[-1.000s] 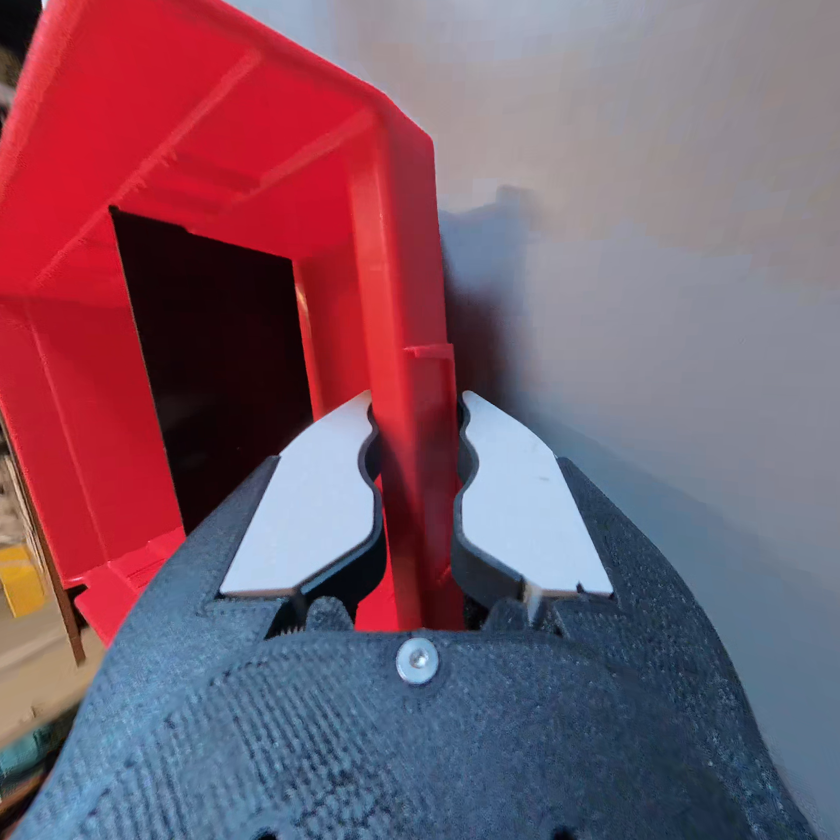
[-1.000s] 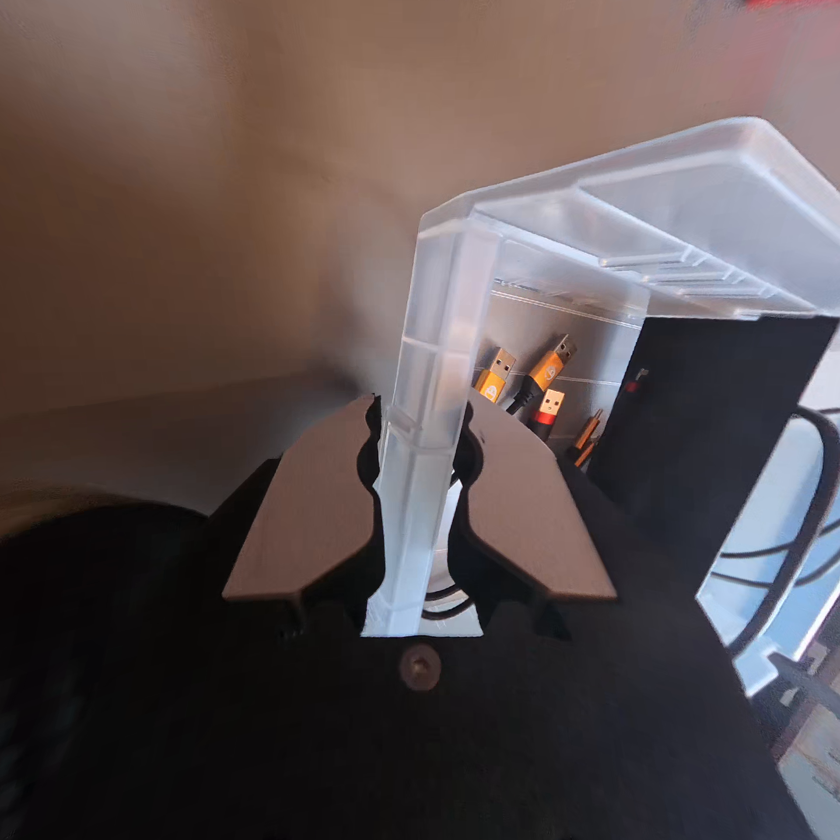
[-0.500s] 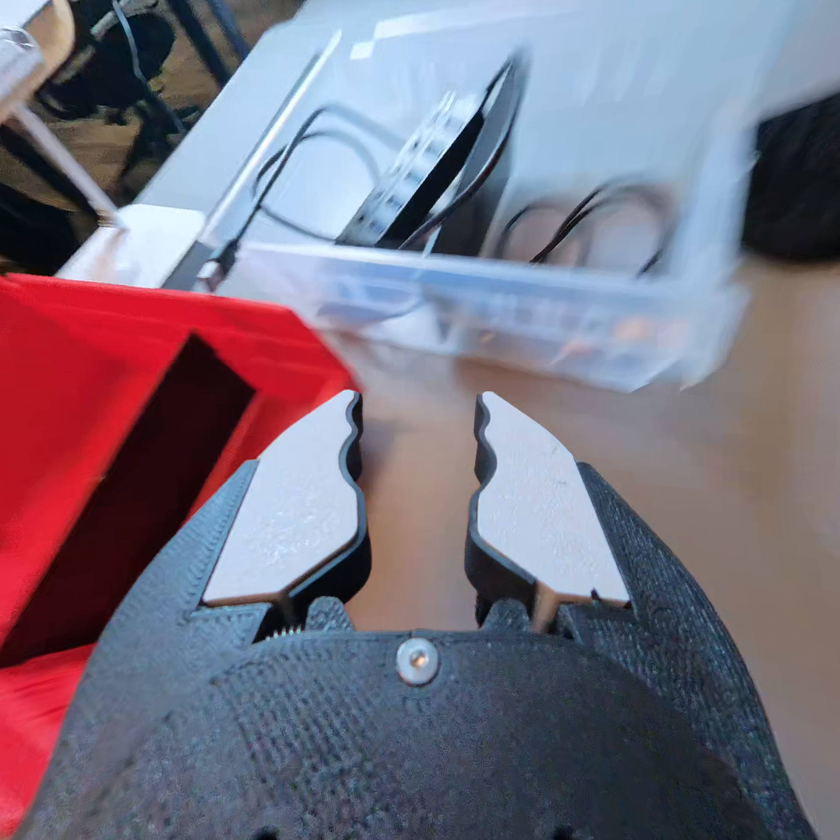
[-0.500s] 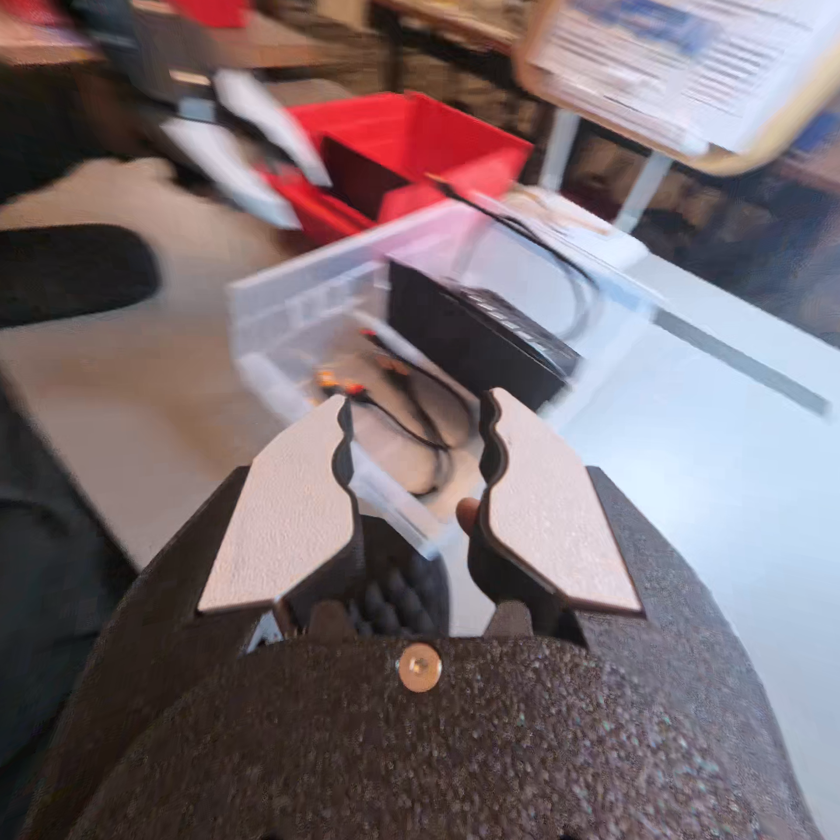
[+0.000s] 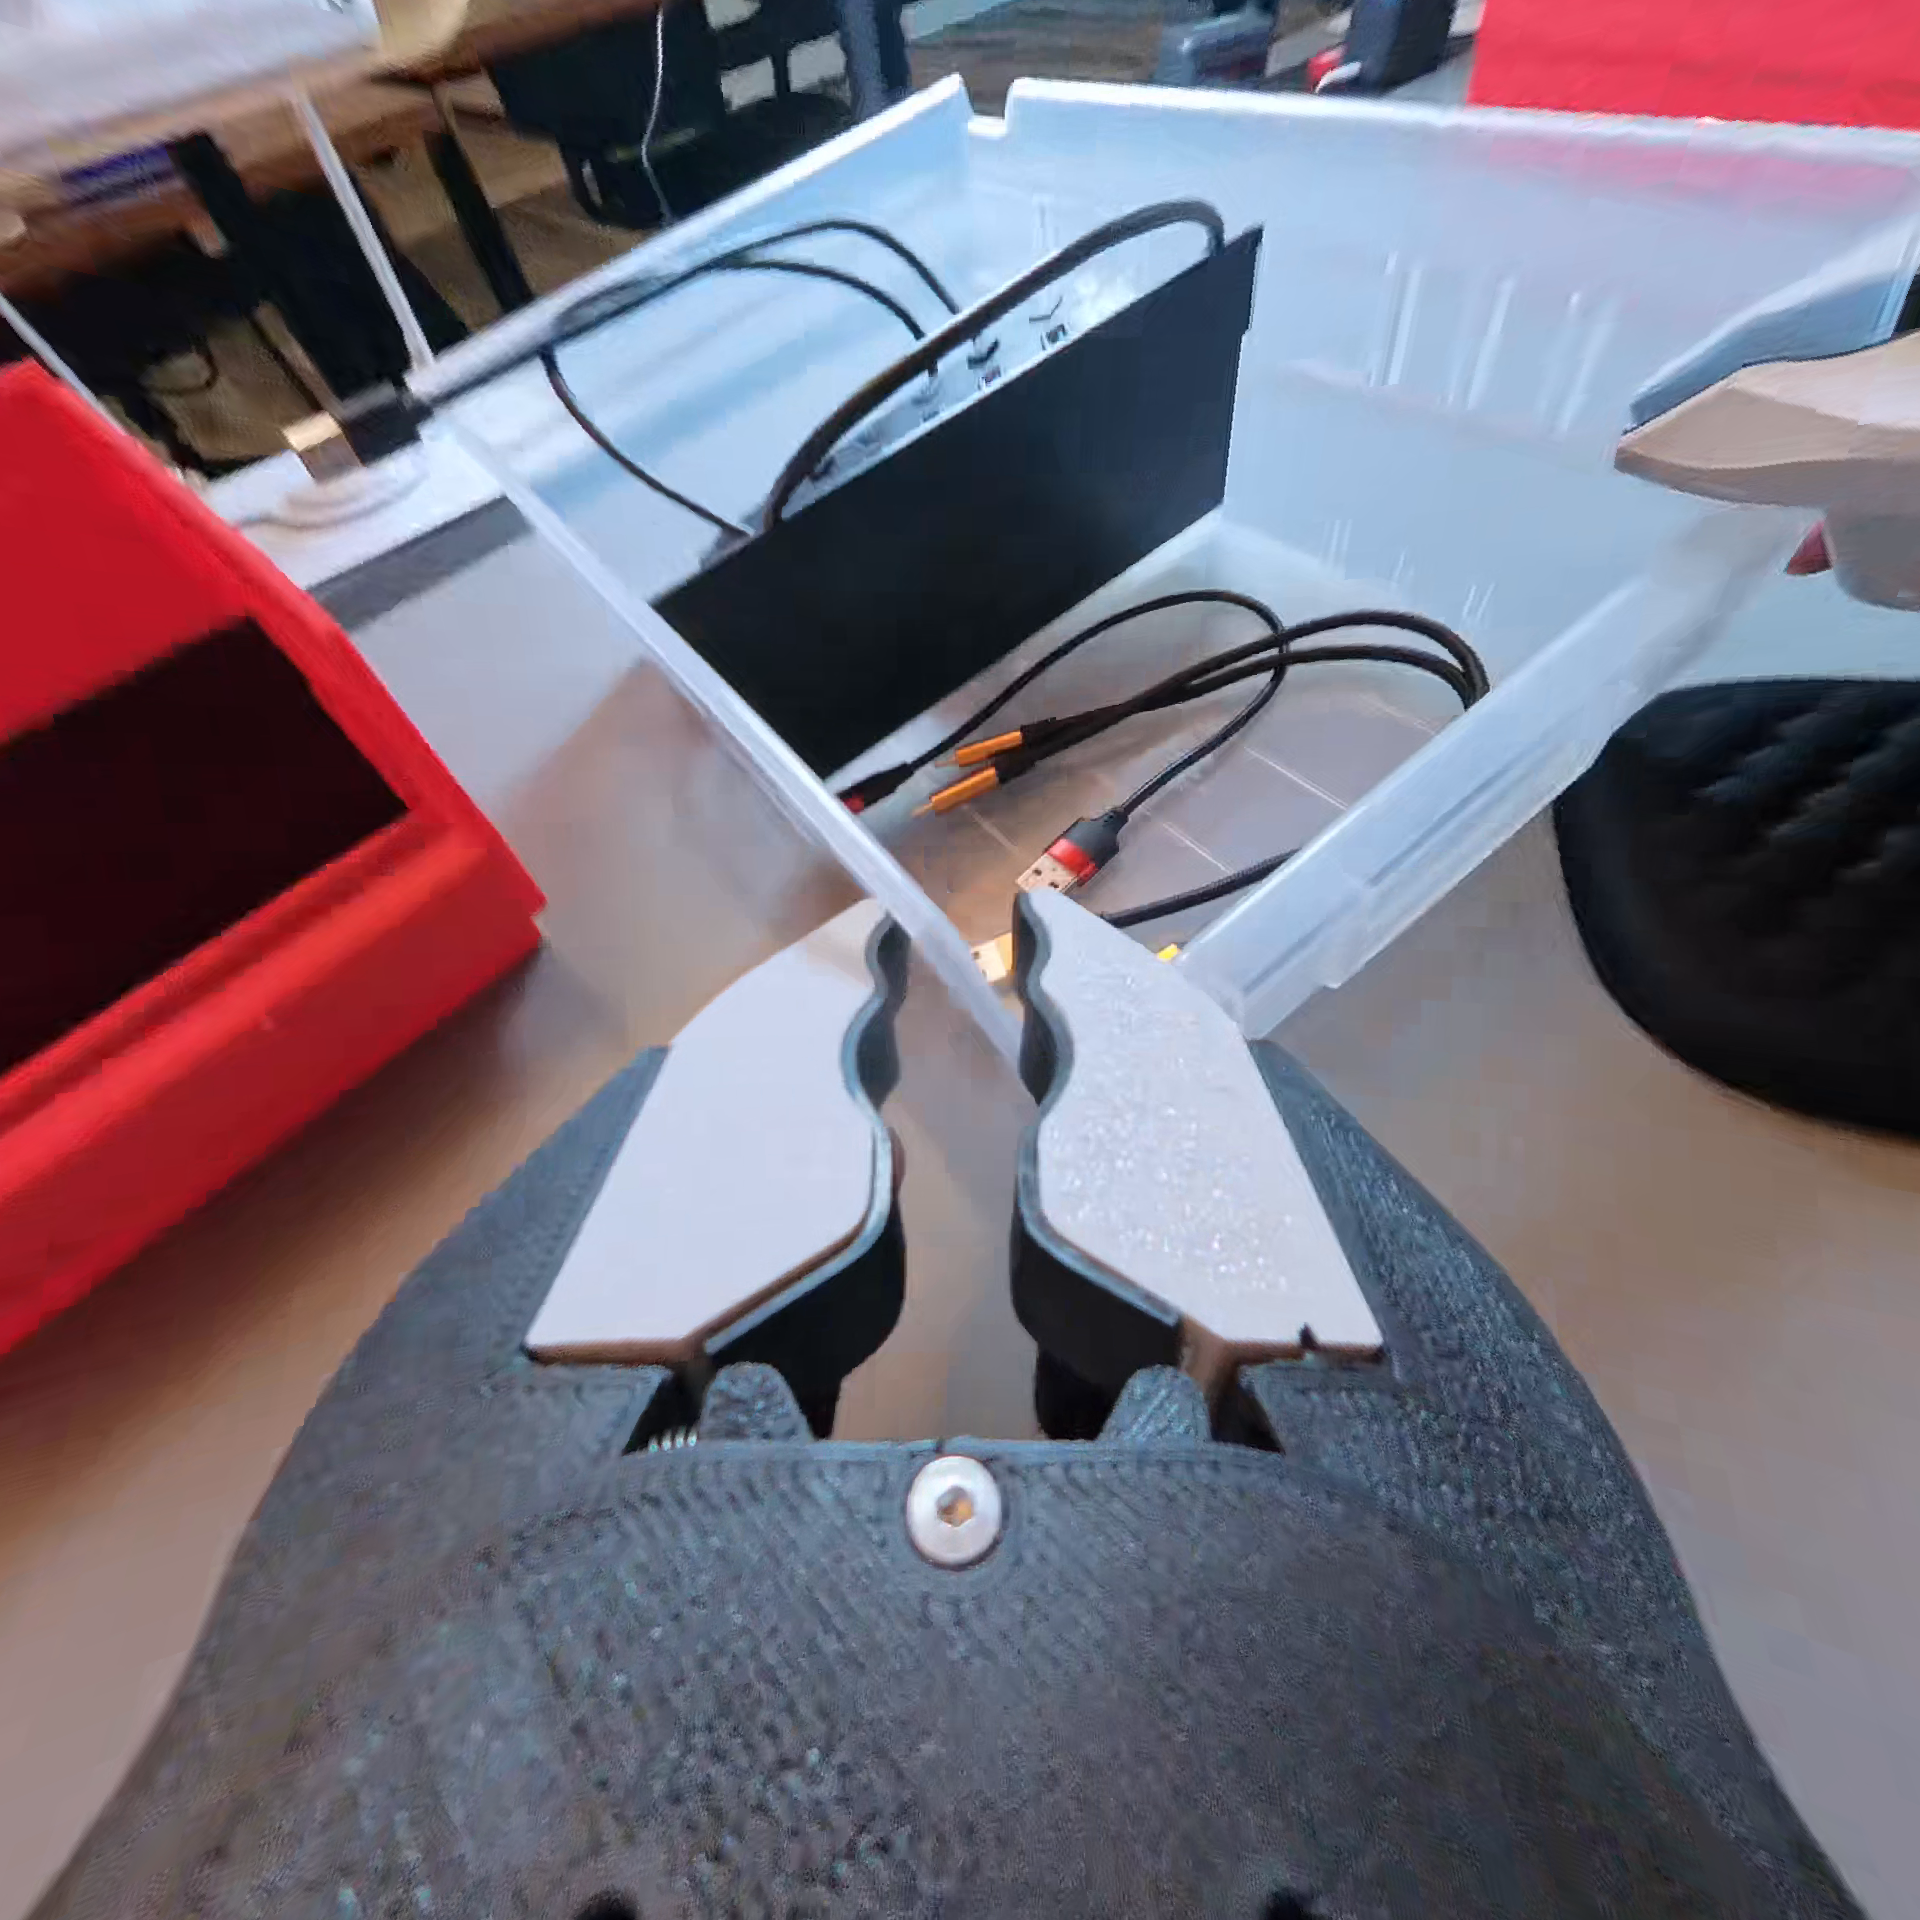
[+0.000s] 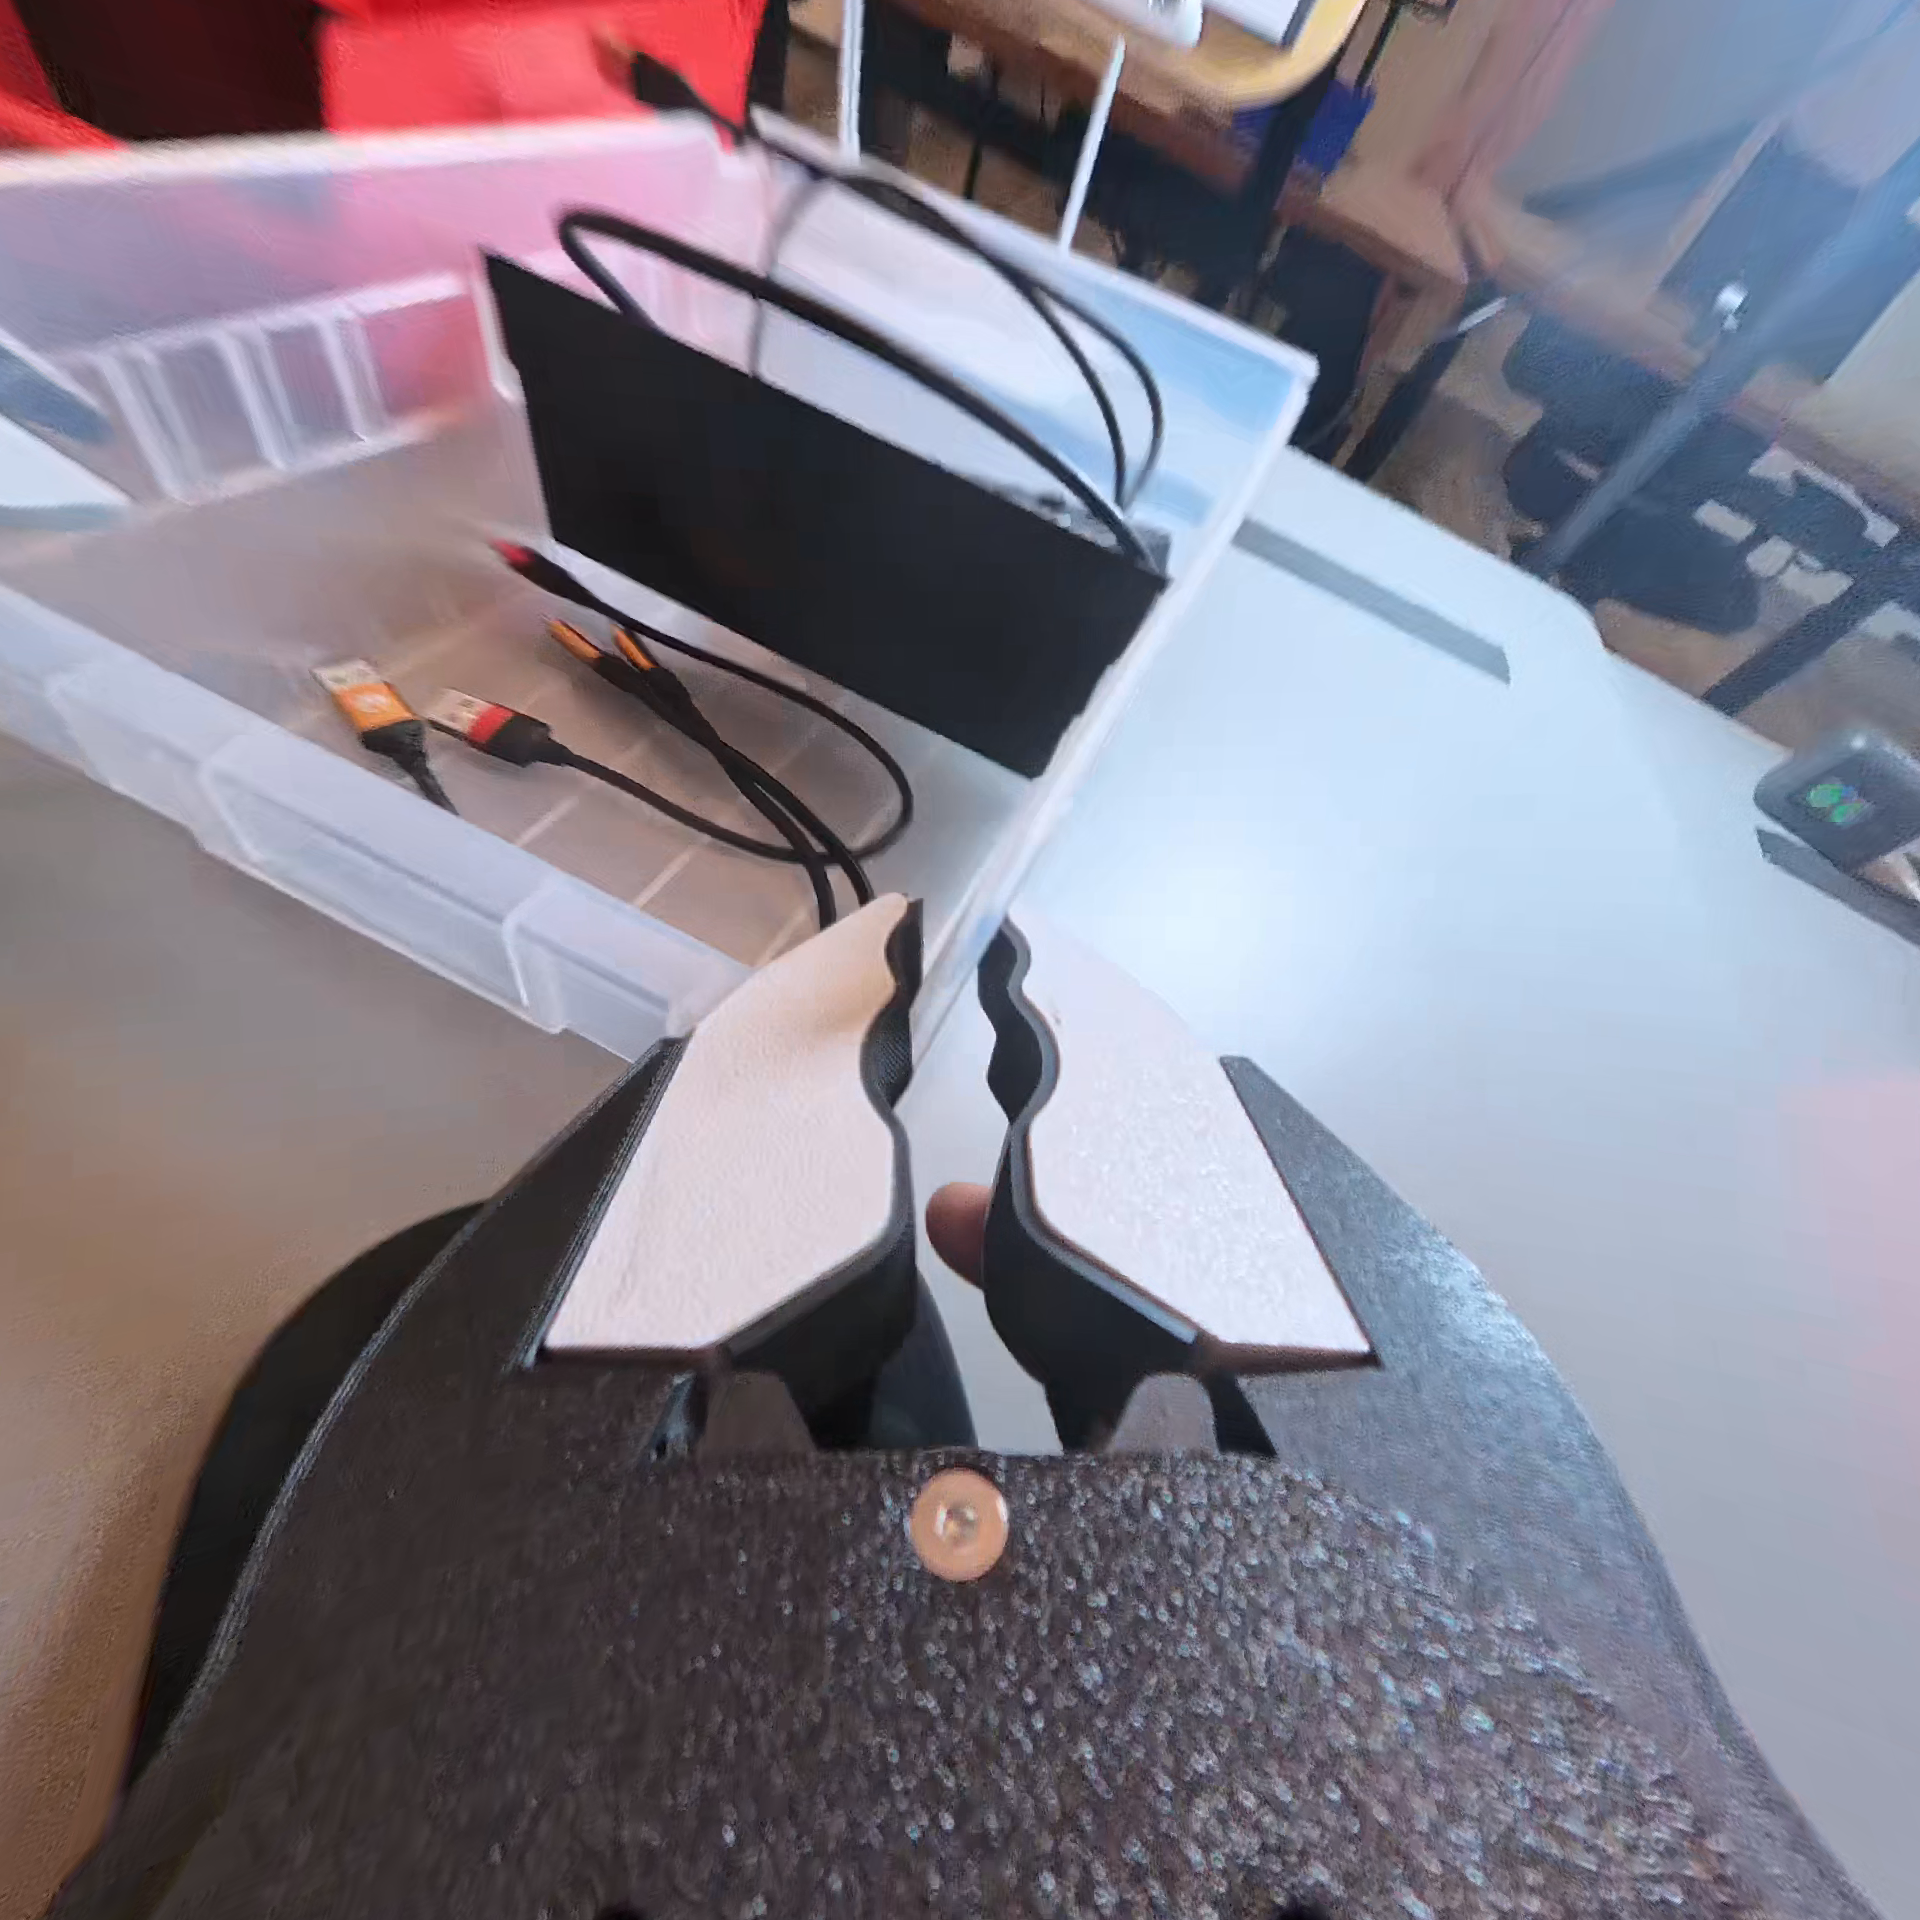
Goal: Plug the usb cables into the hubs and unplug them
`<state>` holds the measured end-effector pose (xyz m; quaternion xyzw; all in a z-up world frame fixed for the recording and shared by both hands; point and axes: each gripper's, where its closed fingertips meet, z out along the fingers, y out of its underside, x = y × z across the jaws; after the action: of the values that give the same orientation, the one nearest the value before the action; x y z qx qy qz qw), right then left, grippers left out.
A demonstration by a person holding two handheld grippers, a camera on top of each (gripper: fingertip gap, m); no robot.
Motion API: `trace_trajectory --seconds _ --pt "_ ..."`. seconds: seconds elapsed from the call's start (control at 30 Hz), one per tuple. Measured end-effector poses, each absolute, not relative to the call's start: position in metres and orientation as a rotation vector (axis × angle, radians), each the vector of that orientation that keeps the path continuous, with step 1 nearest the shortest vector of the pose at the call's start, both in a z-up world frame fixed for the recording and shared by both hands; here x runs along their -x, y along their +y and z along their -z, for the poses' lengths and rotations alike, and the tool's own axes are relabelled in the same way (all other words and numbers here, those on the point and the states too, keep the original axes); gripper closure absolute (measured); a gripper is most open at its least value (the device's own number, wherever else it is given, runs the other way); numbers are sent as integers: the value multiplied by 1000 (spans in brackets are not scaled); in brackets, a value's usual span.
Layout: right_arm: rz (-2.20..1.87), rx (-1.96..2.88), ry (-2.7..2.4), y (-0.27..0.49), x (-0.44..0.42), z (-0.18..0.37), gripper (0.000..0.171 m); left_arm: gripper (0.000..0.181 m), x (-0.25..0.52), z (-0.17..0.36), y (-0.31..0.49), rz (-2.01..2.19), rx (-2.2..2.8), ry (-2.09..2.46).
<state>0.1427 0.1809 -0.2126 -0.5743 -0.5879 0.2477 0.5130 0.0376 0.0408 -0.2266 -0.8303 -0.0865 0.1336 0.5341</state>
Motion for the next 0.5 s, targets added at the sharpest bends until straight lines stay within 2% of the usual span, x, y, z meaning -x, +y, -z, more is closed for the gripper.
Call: trace_trajectory --seconds 0.1,0.27,0.5 --pt "-545 1282 -1339 179 -148 181 164 165 -37 194 43 -319 1919 -162" --pt "-588 1109 -1229 157 -150 107 164 167 -35 138 26 -431 1803 -82" --pt "-824 821 -1203 66 -83 13 162 169 11 48 -82 -729 1602 -201"
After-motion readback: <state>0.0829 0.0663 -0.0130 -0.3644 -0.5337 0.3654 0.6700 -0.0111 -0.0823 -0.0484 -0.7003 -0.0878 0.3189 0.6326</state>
